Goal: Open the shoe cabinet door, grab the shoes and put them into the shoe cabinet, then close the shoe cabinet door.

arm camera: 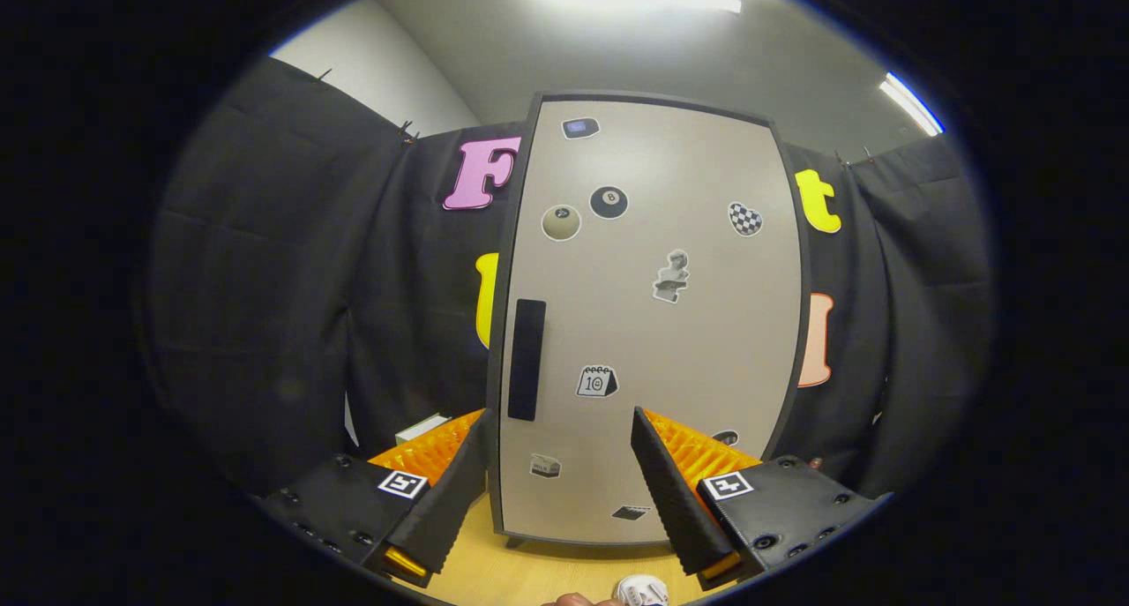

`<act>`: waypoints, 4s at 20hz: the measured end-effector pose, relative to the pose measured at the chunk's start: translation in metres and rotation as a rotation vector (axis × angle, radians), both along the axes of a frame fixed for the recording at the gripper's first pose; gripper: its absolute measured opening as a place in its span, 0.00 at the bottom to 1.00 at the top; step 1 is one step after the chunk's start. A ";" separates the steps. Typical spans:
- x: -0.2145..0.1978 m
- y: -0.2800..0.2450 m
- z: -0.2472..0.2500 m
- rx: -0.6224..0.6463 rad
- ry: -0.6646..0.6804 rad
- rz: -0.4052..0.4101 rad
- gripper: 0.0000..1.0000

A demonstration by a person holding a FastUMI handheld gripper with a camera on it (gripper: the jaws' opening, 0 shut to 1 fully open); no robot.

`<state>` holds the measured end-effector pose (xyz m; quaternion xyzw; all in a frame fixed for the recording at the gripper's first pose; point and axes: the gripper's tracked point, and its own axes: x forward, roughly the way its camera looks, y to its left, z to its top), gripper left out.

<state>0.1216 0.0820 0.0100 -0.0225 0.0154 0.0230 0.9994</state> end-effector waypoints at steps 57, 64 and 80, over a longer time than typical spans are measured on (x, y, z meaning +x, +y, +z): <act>0.006 0.008 -0.011 0.116 0.248 0.170 0.11; -0.012 -0.016 -0.011 0.124 0.237 0.192 0.10; -0.026 -0.122 -0.010 0.134 0.186 0.186 0.07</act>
